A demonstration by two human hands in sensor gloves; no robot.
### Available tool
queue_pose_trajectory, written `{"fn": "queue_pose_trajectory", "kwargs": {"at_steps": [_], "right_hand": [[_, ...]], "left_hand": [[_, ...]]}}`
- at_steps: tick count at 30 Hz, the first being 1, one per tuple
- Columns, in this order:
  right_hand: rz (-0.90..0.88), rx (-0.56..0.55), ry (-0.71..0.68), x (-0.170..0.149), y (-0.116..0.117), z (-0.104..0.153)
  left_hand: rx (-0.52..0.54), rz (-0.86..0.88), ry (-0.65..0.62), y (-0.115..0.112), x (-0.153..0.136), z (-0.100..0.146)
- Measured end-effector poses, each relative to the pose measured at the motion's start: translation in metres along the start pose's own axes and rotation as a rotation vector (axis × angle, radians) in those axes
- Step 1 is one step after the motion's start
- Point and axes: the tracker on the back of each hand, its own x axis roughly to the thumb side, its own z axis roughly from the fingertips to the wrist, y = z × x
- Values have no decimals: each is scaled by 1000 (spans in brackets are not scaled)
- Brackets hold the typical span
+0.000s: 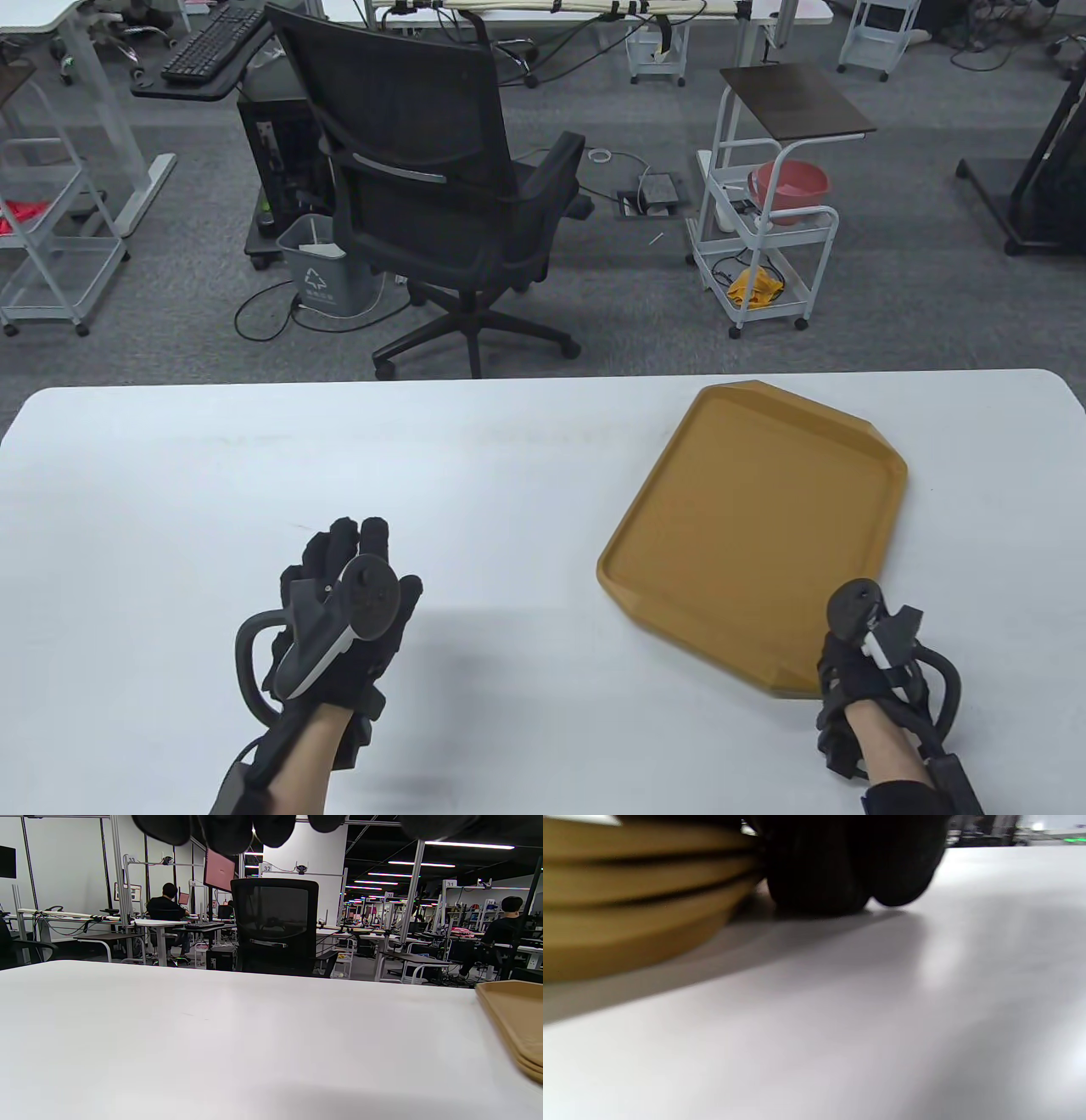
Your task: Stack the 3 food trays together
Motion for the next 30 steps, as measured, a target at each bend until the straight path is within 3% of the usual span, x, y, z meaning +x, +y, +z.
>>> {"fn": "queue_pose_trajectory", "kwargs": {"at_steps": [10, 15, 21, 24, 27, 30], "right_hand": [[61, 10, -203, 136, 26, 52], [129, -11, -275, 178, 38, 75], [70, 27, -305, 184, 39, 78], [-38, 128, -321, 175, 33, 70], [-133, 228, -360, 165, 22, 65], [-162, 198, -434, 156, 3, 68]], "left_hand": [[-5, 5, -4, 0, 0, 1], [-3, -10, -17, 0, 4, 3], [-1, -9, -12, 0, 1, 2], [-7, 5, -11, -1, 0, 1], [-8, -1, -13, -1, 0, 1], [-3, 6, -16, 1, 0, 2]]}}
